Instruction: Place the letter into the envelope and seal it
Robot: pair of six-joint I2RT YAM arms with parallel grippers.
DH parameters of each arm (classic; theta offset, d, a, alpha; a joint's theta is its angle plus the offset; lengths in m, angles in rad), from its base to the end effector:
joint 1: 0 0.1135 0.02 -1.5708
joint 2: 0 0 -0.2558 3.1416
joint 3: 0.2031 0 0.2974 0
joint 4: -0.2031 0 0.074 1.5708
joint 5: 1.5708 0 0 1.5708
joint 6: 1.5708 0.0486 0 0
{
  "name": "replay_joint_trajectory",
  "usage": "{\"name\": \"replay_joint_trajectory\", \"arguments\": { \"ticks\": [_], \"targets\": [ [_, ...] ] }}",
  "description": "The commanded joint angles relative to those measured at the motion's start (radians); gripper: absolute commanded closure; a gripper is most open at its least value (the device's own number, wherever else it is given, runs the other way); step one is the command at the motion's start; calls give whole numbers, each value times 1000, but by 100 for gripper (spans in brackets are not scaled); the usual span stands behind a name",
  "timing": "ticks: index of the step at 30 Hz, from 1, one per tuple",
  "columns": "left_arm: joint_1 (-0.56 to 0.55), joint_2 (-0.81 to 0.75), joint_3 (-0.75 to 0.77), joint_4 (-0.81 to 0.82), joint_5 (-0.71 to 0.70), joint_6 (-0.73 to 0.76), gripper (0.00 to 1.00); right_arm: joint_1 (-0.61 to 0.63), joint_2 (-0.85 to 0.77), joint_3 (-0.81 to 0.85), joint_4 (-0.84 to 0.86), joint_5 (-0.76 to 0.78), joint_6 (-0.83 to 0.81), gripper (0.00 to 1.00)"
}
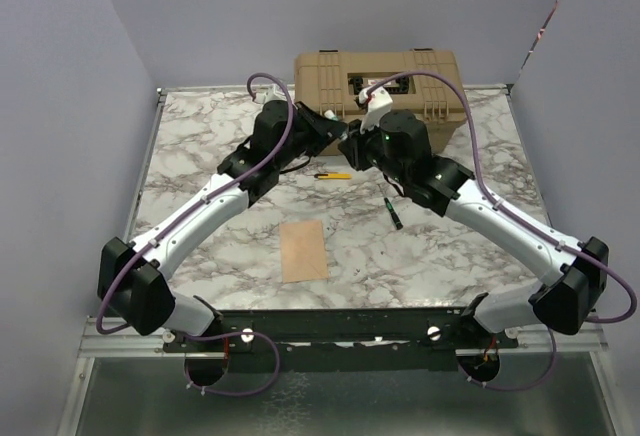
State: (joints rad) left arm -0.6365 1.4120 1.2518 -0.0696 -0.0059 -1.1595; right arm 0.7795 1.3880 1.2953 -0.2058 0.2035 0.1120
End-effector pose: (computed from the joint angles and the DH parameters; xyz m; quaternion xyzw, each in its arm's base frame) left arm 0.3187 -0.2352 0.3509 -0.2043 0.7564 -0.4845 0.3890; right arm 0.2810 0.2639 0.3620 -0.2051 0.7758 0.1811 0.5685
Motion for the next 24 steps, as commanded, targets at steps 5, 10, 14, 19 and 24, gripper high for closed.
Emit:
{"name": "replay_joint_trajectory", "arguments": {
  "ticks": [5, 10, 14, 19, 24],
  "targets": [
    [11, -70, 49, -41, 162, 31, 100, -24, -113, 47, -29, -241, 367, 45],
    [21, -101, 46, -22, 248, 52, 100, -29, -232, -110, 126, -302, 621, 27],
    [23, -133, 36, 7, 325, 64, 100, -30, -309, -271, 378, -366, 824, 25],
    [34, -168, -3, 65, 433, 23, 100, -32, -336, -328, 485, -386, 916, 44],
    [67, -192, -48, 146, 500, -59, 100, -31, -374, -343, 462, -350, 933, 43]
  ]
}}
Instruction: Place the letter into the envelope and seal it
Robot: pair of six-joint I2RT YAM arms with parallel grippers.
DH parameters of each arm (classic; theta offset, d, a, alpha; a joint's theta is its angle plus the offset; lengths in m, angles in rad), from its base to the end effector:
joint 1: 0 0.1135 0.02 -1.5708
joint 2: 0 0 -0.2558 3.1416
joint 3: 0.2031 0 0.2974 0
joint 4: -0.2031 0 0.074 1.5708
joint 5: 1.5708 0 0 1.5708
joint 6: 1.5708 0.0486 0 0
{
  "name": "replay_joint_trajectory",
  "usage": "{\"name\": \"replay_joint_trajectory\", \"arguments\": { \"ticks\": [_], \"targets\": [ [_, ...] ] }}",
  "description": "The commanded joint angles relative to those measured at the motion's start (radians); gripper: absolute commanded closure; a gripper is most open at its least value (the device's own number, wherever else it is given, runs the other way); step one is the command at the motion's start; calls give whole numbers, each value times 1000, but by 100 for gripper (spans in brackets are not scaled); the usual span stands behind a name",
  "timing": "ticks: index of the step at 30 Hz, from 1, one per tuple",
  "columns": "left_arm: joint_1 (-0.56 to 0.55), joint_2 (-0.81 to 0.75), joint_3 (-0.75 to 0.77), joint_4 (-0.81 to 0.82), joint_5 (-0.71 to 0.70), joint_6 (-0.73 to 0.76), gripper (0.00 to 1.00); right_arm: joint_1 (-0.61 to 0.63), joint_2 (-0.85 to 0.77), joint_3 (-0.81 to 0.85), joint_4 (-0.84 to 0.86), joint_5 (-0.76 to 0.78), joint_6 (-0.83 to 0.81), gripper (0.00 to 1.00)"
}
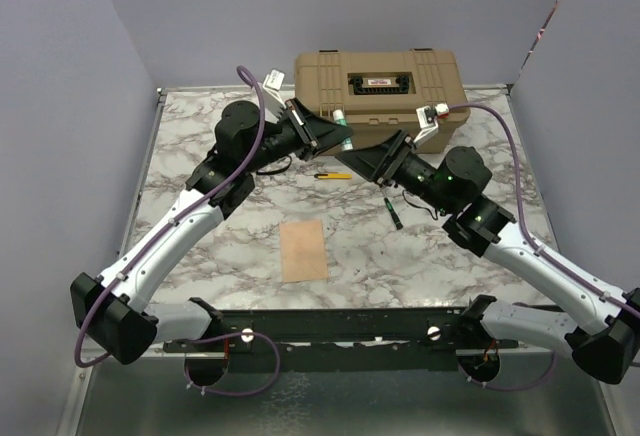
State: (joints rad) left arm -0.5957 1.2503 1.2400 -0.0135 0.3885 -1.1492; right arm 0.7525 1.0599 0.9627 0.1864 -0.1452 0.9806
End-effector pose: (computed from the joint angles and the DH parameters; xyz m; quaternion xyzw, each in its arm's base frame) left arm 0.2796 -0.2118 0.4104 -0.0621 0.7121 -0.6138 0.3350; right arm 0.2231 0.2186 0.3789 0.0234 0.6748 0.5926 0.4392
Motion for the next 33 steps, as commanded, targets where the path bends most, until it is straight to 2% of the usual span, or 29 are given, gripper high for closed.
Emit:
{"name": "replay_joint_trajectory", "arguments": {
  "ticks": [1, 4, 11, 17, 19, 23, 25, 26, 30, 33],
  "targets": [
    [28, -32, -43, 110, 124, -87, 100, -4, -52, -19, 76, 3, 67, 39],
    [31, -36, -66, 159, 149, -132, 100, -7, -54, -26, 95, 3, 70, 36],
    [33, -45, -97, 204, 168, -182, 100, -12, -12, 0, 88, -38, 77, 50],
    [33, -50, -104, 205, 169, -183, 100, -12, -12, -10, 89, -14, 70, 52],
    [33, -52, -108, 204, 169, -182, 100, -12, -8, -2, 78, -13, 58, 60],
    [34, -53, -107, 199, 158, -174, 100, -12, 6, 18, 50, -44, -10, 87],
    [36, -51, -97, 183, 146, -162, 100, -13, 20, 53, -17, -62, -101, 97],
    [36, -50, -88, 167, 138, -152, 100, -12, 31, 81, -71, -72, -177, 99],
    [37, -34, -33, 103, 105, -79, 100, -12, 108, 225, -337, -64, -578, 99],
    [35, -21, -7, 81, 62, -19, 100, -7, 175, 308, -483, 107, -821, 99]
  ]
}}
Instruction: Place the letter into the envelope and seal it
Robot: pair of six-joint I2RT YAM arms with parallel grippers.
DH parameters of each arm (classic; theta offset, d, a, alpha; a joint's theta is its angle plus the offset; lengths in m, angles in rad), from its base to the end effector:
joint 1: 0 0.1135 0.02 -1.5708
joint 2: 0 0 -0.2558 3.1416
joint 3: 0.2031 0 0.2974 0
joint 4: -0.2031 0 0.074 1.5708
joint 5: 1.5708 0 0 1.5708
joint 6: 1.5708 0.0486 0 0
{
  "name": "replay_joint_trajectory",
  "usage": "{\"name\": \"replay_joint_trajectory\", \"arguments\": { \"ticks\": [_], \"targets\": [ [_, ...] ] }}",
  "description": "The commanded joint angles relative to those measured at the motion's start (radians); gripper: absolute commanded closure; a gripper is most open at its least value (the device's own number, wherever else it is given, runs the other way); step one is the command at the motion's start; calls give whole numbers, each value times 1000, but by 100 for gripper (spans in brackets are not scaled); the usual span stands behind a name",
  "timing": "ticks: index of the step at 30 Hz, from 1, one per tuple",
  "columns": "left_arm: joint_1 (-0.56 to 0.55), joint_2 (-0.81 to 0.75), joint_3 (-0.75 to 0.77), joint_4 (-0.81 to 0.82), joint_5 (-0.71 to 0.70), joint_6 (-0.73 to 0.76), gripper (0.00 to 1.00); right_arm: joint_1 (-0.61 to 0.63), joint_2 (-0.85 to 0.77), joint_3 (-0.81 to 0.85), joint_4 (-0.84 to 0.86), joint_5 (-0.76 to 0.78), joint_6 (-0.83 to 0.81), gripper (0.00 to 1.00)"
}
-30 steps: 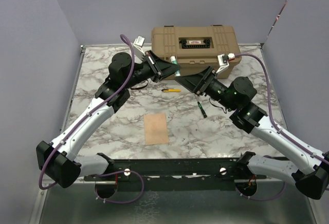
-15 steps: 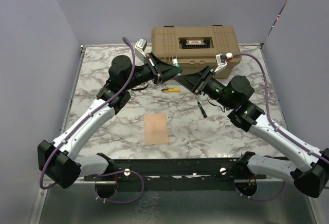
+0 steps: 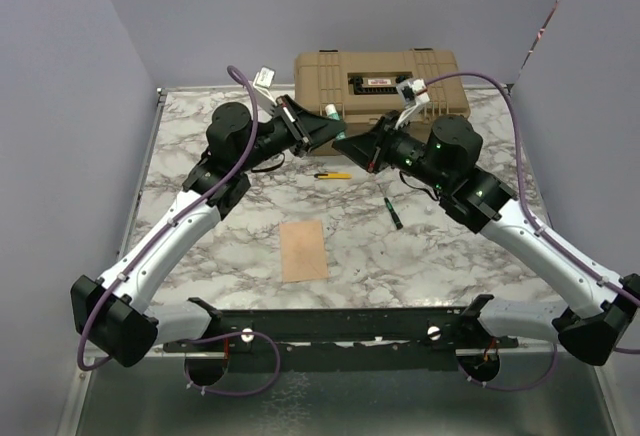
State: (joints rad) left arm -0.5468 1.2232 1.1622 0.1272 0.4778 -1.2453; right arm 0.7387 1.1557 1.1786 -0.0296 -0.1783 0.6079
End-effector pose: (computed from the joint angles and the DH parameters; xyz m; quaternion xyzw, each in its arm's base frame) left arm 0.2824 -0.1980 0.4039 -0.0648 0.6830 -0.6549 0.3169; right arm 0.2371 0.2276 0.4134 -0.1088 0.7010 0.4871 0.5094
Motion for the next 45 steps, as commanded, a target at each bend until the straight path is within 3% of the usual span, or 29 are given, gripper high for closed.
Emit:
{"name": "replay_joint_trajectory", "arguments": {
  "ticks": [1, 8, 12, 18, 20, 22, 24, 27, 31, 34, 37, 45],
  "targets": [
    [-13, 11, 77, -63, -47, 102, 100, 7, 101, 113, -280, 211, -509, 99],
    [-13, 66, 133, -67, -148, 193, 100, 56, 285, 227, -258, 720, -731, 99],
    [-12, 91, 161, -80, -168, 137, 100, 102, 373, 259, -184, 1001, -764, 99],
    [-10, 117, 162, -154, -203, 30, 100, 148, 429, 300, -170, 1267, -737, 99],
    [-10, 119, 152, -156, -212, 45, 100, 148, 444, 366, -324, 1227, -594, 96],
    [-6, 114, 139, -155, -220, 94, 100, 147, 431, 423, -503, 1065, -424, 74],
    [3, 101, 120, -156, -219, 167, 100, 145, 378, 407, -551, 853, -328, 48],
    [26, 81, 103, -143, -159, 347, 100, 138, 253, 294, -507, 583, -197, 31],
    [46, 26, 50, -143, -36, 637, 100, 135, 78, 97, -358, 355, -80, 29],
    [60, -1, 15, -132, 120, 740, 100, 134, -47, -64, -181, 220, -57, 29],
    [61, -9, 0, -76, 263, 737, 100, 133, -152, -204, 1, 185, -37, 28],
    [58, -9, -17, 84, 462, 621, 100, 133, -214, -304, 192, 99, 9, 26]
  ]
}}
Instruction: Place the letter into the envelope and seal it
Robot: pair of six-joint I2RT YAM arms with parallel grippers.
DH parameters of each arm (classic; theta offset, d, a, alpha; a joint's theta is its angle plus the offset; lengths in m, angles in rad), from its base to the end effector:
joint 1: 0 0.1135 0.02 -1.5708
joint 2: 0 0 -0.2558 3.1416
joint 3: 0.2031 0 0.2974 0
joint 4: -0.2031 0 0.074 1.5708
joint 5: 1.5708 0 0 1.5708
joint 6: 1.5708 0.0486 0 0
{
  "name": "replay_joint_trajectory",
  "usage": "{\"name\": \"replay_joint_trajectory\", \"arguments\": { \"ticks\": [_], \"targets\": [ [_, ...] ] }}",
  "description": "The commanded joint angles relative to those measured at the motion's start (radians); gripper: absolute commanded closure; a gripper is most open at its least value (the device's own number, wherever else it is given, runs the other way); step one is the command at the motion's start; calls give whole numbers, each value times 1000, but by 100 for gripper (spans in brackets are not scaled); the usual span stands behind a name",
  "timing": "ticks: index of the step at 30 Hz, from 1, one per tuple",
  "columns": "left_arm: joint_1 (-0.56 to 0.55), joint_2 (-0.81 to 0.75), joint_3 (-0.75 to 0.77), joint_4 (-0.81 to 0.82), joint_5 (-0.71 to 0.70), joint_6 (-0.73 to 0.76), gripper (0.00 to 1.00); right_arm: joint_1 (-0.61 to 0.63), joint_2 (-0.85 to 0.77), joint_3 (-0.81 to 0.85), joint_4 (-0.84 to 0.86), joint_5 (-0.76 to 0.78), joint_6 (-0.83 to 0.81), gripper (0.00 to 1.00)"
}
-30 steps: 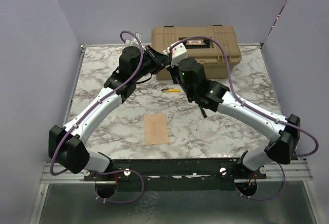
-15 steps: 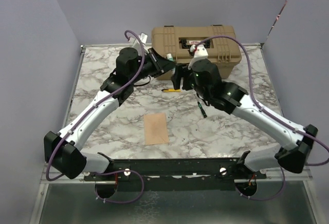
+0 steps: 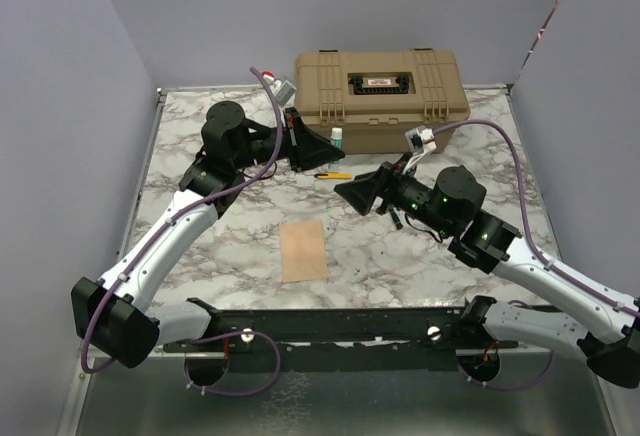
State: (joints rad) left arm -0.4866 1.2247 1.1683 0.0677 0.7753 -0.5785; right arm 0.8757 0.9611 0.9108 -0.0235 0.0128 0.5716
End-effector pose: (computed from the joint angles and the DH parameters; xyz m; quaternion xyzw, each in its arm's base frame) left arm 0.2812 -0.1873 0.3988 0.2386 0.6626 -0.5632 0.4322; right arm 0.1860 0.2221 0.3594 -0.1067 0.7249 0.4471 0.5131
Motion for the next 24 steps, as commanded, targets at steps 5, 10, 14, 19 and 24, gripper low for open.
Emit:
{"name": "replay_joint_trajectory", "arguments": {
  "ticks": [5, 10, 14, 19, 24],
  "targets": [
    [-4, -16, -33, 204, 174, -112, 100, -4, -4, -66, 320, -85, 86, 26],
    [-4, -16, -35, 218, 183, -136, 100, -5, 38, -56, 390, -76, 101, 39],
    [-4, -19, -41, 237, 185, -151, 100, -6, 61, -46, 416, -80, 108, 54],
    [-5, -22, -51, 261, 177, -170, 100, -6, 87, -25, 384, -94, 105, 58],
    [-6, -29, -60, 269, 129, -187, 100, -7, 108, -6, 361, -92, 95, 69]
  ]
}}
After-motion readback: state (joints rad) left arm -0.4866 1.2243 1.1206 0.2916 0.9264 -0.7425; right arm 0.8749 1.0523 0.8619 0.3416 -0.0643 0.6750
